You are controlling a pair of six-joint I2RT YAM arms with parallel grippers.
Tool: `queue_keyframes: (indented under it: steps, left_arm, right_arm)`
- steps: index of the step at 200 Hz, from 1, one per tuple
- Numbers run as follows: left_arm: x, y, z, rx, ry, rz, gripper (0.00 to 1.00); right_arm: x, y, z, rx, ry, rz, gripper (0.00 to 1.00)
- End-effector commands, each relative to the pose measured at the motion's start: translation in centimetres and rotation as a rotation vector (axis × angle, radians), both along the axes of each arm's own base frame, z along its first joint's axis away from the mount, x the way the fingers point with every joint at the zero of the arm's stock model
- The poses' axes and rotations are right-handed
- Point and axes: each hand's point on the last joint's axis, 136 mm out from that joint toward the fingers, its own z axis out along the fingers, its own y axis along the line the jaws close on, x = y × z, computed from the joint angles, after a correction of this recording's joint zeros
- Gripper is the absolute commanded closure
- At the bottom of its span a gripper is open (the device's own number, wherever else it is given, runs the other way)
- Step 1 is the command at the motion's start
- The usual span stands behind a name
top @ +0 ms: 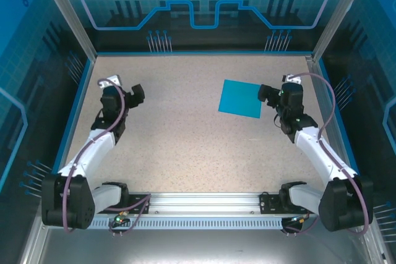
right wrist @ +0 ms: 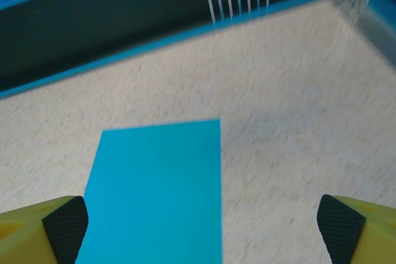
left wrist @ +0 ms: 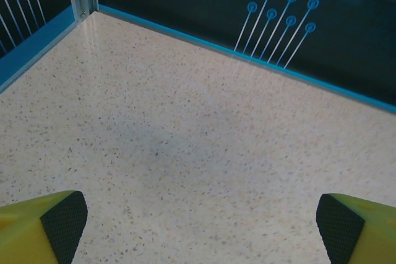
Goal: Fold a paper plane with a square sheet of paper (pick it up from the middle)
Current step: Move the square sheet of paper to the center of the table.
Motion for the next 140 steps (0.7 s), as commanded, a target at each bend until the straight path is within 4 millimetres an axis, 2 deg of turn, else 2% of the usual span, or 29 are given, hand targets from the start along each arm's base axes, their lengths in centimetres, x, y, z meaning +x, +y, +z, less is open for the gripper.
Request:
queue_keyframes:
  steps: [1,25,56,98,121,140]
  left_arm:
    - [-2.5,-0.6,-1.4,-0.098,0.201,0.004,0.01]
    - [-2.2,-3.0,0.0,-0.121,0.243,-0.137,0.02]
    - [-2.5,-3.9,0.8,-0.159,0.223,-0.16,0.01]
    - [-2.6,-4.4,-0.1,-0.195,0.237,-0.161,0.02]
    - [-2.5,-4.6,-0.7,-0.21,0.249,-0.166,0.01]
    - [-2.4,-4.8,-1.2,-0.219,0.265,-0.171,0.01]
  right_arm:
    - [-1.7,3.4,-4.9,0.154,0.296,0.017,0.01]
    - [0.6,6.5,-6.5,0.118,0.428,0.046,0.0]
    - [4.5,10.8,-8.7,0.121,0.526,0.078,0.01]
    - [9.2,15.1,-12.0,0.194,0.601,0.118,0.0]
    - [10.2,16.4,-13.7,0.184,0.642,0.141,0.01]
    - [10.3,17.0,-15.0,0.174,0.679,0.151,0.01]
